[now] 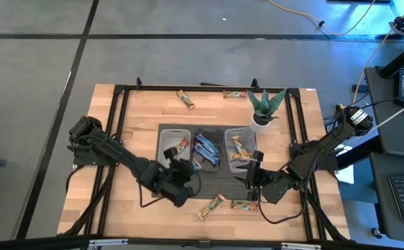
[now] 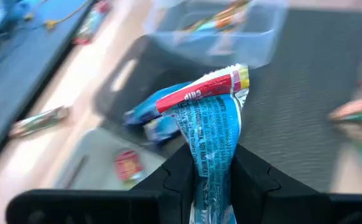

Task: Pick and place Granola Bars by type
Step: Put the red granola bar into the gray bin

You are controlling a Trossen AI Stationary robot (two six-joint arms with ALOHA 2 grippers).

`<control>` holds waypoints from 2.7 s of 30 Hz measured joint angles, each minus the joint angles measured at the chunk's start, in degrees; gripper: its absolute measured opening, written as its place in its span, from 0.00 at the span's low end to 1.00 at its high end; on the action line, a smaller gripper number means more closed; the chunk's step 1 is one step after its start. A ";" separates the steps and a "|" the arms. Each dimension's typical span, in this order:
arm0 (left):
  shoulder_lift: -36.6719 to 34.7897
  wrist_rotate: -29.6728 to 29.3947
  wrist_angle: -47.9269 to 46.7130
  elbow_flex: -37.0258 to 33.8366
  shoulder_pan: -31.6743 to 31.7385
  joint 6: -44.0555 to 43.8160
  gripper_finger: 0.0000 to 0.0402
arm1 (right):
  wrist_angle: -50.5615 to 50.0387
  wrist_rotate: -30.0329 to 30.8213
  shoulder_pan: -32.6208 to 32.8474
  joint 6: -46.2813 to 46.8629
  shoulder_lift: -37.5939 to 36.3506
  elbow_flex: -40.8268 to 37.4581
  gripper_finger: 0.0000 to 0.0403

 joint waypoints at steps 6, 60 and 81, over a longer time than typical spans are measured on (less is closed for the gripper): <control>0.00 -3.17 -7.99 -0.04 4.16 -4.33 0.18 | -0.10 -0.01 0.00 0.00 0.00 0.00 0.43; -0.04 7.18 7.18 -18.51 16.08 -11.05 0.31 | -0.43 -0.06 0.00 -0.02 0.00 0.00 0.43; -0.04 1.34 15.65 -15.24 14.27 0.87 0.32 | -2.09 -30.94 0.92 1.86 1.88 4.72 0.43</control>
